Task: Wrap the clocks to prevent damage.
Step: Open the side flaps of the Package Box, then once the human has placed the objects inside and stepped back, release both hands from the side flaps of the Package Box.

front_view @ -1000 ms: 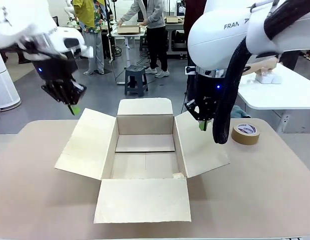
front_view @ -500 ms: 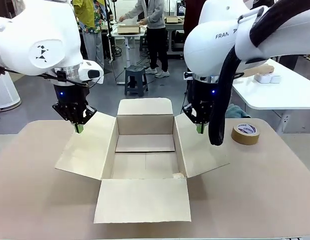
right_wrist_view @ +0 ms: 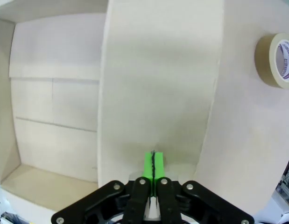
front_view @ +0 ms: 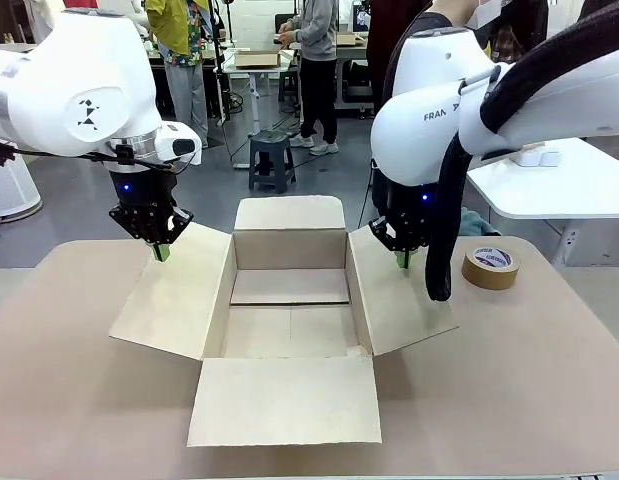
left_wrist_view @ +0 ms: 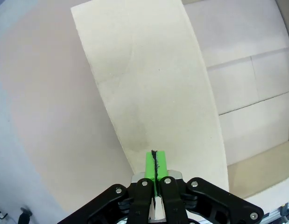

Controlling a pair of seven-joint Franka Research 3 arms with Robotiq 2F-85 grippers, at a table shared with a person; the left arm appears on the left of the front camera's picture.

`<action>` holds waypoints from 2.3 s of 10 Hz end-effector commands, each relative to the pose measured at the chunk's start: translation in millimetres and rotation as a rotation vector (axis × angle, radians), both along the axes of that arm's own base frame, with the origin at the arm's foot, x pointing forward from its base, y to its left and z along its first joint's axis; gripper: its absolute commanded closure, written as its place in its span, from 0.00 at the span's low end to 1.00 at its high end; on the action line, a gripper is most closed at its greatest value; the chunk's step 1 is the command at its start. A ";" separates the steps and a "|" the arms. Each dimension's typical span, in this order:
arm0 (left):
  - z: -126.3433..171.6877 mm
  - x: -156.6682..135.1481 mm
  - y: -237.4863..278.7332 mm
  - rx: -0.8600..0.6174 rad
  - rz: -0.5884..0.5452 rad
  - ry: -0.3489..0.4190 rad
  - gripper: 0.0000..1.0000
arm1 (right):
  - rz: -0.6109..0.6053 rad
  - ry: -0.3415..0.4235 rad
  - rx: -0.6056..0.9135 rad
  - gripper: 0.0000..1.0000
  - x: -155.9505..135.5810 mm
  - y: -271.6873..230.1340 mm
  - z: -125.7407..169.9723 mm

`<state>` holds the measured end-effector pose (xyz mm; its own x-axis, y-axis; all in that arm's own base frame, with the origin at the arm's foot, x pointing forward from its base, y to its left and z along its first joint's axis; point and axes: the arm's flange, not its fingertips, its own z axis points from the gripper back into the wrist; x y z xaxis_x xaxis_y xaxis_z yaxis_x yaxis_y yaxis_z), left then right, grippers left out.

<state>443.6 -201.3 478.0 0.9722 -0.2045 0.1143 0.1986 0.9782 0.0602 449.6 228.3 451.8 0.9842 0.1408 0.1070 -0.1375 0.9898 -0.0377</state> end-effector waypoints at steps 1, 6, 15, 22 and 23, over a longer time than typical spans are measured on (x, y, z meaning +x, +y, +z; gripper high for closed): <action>-9.6 7.4 -1.2 -0.023 0.040 0.002 1.00 | -0.081 -0.066 -0.026 0.99 1.6 -4.4 -16.6; -48.4 26.8 11.6 -0.060 0.102 0.017 1.00 | -0.089 -0.049 -0.023 0.99 13.1 -3.9 -57.4; -97.4 38.3 13.0 -0.081 0.113 0.095 1.00 | -0.043 0.009 0.010 0.99 17.6 -5.7 -84.0; -95.6 36.9 14.9 -0.075 0.097 0.097 1.00 | -0.076 0.029 0.001 0.99 18.4 -6.0 -91.0; -95.6 36.9 14.9 -0.075 0.097 0.097 1.00 | -0.076 0.029 0.001 0.99 18.4 -6.0 -91.0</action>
<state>480.6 -186.3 382.2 0.9942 -0.1036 0.0294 0.1044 0.9941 -0.0286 468.6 221.5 363.2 0.9944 0.0678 0.0811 -0.0653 0.9973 -0.0331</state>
